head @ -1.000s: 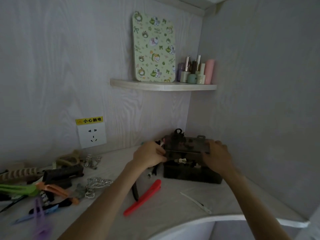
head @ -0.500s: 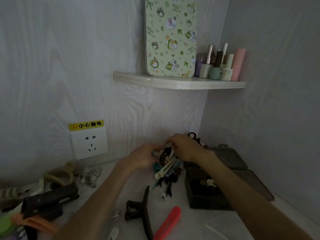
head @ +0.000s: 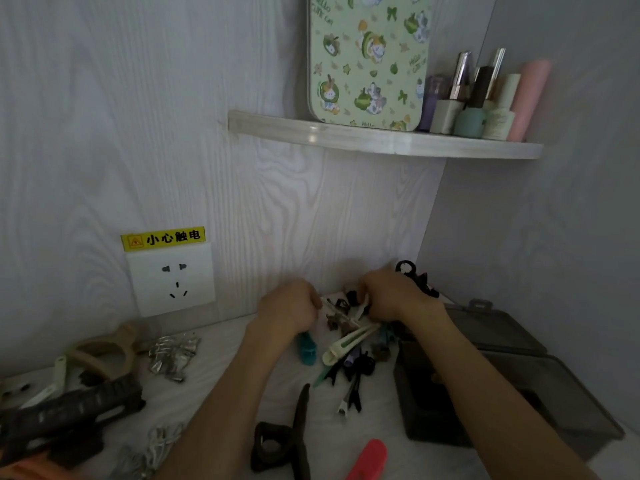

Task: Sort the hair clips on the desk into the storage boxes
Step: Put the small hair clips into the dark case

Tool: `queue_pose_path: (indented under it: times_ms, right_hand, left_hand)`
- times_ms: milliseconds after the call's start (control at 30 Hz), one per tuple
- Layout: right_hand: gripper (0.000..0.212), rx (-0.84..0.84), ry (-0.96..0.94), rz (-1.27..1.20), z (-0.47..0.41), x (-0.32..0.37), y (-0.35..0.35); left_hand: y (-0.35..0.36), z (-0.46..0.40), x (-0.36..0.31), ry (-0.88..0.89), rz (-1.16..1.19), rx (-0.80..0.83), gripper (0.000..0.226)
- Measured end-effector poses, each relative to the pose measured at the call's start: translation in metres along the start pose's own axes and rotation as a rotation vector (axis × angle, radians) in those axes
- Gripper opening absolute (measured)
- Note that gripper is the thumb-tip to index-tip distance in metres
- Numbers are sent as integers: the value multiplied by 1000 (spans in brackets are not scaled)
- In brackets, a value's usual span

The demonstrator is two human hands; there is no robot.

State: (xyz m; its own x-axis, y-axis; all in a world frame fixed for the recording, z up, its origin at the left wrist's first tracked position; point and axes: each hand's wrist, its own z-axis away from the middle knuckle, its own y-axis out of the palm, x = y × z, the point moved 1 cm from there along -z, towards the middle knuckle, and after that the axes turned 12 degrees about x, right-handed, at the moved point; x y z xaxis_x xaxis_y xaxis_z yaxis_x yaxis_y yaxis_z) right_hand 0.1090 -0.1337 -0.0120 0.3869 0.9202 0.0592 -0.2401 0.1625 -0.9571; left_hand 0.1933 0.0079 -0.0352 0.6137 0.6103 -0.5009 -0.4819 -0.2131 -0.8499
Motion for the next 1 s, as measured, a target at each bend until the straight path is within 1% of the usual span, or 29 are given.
queue_pose_path:
  times_ms: [67,167,233,267,300,367,433,500,600,700,800,900,933,967,1000]
  right_hand:
    - [26,-4,-65,-32,-1,-2,2]
    - [14,-81,-120,-147,-3,-5,6]
    - [18,-167,-142,-230,-5,-6,6]
    - [22,-195,-159,-253,-6,-6,6]
    - [26,-206,-178,-261,-8,-6,6]
    - [30,-169,-222,-223,-13,-3,8]
    - [27,-112,-244,-158,-18,2,11]
    - [24,-93,-239,-138,-19,5,12]
    - [26,-123,-233,-124,-20,8,12]
    - [27,-205,-250,-220,-16,8,10]
    - [28,-375,-251,-375,-5,8,-3]
    - [29,-517,-201,-574,19,3,-22]
    - [29,-519,-195,-631,29,-2,-28]
    - [29,-482,-195,-642,43,-10,-34]
    - [28,-402,-199,-609,58,-17,-39]
  left_hand:
    - [-3,-1,-5,80,75,17,30]
    - [-4,-1,-9,160,117,177,36]
    - [-1,0,-7,184,72,253,38]
    - [1,0,-6,187,45,256,38]
    - [2,0,-6,182,21,237,37]
    - [2,-1,-6,143,-17,177,34]
    - [0,2,-6,58,-97,107,33]
    - [-4,4,-6,-16,-178,30,29]
    - [-9,5,-6,-25,-171,-40,24]
    - [-16,5,-7,15,-82,-41,28]
    - [-28,9,-9,55,3,-10,36]
    - [-43,24,-14,85,4,10,39]
    - [-48,29,-17,104,-7,17,39]
    - [-52,37,-23,136,-19,30,38]
    - [-54,44,-29,178,-28,51,37]
